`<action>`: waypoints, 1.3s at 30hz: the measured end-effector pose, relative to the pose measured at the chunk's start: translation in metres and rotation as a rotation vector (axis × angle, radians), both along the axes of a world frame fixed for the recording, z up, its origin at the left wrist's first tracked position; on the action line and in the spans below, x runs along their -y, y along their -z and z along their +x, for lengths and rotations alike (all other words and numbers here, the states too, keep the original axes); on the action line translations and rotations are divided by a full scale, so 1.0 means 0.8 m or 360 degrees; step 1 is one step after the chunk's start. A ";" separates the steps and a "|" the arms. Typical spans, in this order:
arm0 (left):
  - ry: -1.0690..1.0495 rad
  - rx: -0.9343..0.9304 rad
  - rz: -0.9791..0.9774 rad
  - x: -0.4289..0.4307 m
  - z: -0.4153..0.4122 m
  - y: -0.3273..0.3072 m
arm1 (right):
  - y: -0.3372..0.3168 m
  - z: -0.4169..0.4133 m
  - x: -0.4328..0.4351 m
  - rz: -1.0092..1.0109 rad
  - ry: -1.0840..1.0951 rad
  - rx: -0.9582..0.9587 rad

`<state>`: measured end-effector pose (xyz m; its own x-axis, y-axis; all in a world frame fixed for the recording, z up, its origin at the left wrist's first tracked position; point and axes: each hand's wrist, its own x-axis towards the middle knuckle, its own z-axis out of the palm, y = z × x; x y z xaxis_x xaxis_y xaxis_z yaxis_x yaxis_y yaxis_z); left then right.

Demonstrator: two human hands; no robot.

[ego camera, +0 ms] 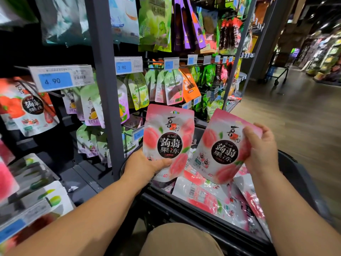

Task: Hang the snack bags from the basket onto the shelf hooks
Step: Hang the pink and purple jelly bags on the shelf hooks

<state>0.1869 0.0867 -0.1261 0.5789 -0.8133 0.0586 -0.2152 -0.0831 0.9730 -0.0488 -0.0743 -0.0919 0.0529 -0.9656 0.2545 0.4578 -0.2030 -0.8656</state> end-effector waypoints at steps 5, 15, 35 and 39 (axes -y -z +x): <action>0.0007 0.0010 0.0008 0.001 0.002 0.000 | 0.015 -0.010 0.010 -0.0049 -0.0480 -0.0308; 0.0005 -0.0379 -0.0179 -0.005 0.000 -0.007 | 0.044 -0.012 0.004 0.0436 -0.0835 -0.0782; -0.0278 -0.0386 -0.0419 -0.181 0.078 -0.081 | -0.038 0.142 -0.088 -0.0337 -0.1108 -0.0919; -0.0265 -0.0287 -0.0336 -0.240 0.095 -0.087 | -0.050 0.194 -0.128 -0.0384 -0.1373 -0.0782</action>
<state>0.2631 0.2787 -0.0562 0.7193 -0.6874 0.1004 -0.0383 0.1051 0.9937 0.1064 0.0279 -0.0518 0.8571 -0.4747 0.2000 0.1361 -0.1658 -0.9767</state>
